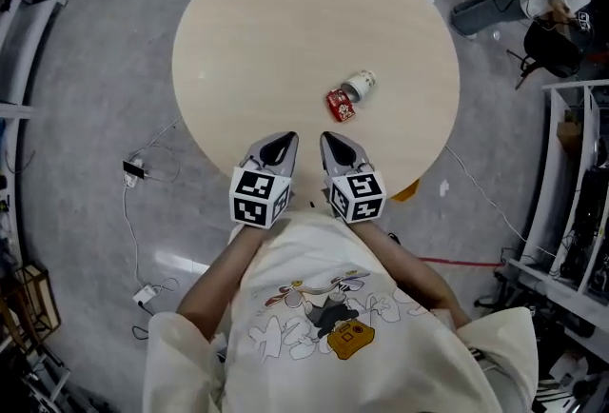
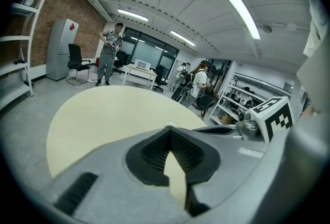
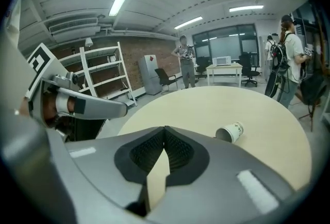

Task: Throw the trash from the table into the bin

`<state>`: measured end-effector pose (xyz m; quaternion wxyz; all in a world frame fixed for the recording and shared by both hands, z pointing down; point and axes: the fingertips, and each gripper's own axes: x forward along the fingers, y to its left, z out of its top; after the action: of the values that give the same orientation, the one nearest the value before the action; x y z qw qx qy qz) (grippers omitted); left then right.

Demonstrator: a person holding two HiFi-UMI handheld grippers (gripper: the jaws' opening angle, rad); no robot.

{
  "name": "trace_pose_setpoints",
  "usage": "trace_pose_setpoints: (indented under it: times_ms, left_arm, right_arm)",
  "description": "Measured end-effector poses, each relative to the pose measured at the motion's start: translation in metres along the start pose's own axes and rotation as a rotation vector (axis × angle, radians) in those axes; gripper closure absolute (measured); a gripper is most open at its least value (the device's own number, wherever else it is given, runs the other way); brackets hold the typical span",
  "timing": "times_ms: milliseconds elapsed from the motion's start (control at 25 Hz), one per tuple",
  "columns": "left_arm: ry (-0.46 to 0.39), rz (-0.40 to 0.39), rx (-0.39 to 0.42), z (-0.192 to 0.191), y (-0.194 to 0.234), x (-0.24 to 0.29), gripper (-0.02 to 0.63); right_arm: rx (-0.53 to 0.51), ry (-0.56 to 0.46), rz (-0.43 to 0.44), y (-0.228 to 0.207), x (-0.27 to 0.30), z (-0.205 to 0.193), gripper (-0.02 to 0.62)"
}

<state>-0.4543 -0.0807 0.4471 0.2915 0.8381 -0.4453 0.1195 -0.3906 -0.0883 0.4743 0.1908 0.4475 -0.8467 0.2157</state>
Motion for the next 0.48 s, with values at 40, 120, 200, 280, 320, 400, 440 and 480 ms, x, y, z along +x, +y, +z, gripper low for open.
trace_pose_setpoints:
  times_ms: [40, 120, 200, 280, 320, 400, 440, 480]
  left_arm:
    - [0.002, -0.004, -0.004, -0.002, 0.005, -0.001, 0.6]
    - [0.007, -0.017, -0.015, -0.004, 0.012, 0.001, 0.6]
    - [0.007, -0.024, -0.032, -0.004, 0.021, 0.007, 0.6]
    - [0.01, -0.025, -0.048, -0.008, 0.029, 0.011, 0.6]
    - [0.015, -0.025, -0.051, -0.012, 0.031, 0.013, 0.6]
    - [0.036, -0.026, -0.052, -0.023, 0.032, 0.018, 0.6]
    - [0.049, -0.026, -0.052, -0.028, 0.031, 0.022, 0.6]
    - [0.061, -0.025, -0.052, -0.032, 0.031, 0.027, 0.6]
  right_arm:
    - [-0.002, 0.007, -0.01, 0.002, 0.004, -0.002, 0.588]
    - [-0.005, 0.021, -0.018, 0.005, 0.012, -0.004, 0.588]
    - [-0.014, 0.034, -0.014, 0.007, 0.021, -0.004, 0.55]
    - [-0.041, 0.051, -0.014, 0.008, 0.026, -0.006, 0.528]
    - [-0.056, 0.059, -0.014, 0.009, 0.028, -0.008, 0.521]
    - [-0.079, 0.074, -0.015, 0.006, 0.03, -0.011, 0.489]
    - [-0.083, 0.08, -0.017, 0.002, 0.032, -0.012, 0.476]
    - [-0.085, 0.085, -0.02, -0.003, 0.034, -0.012, 0.462]
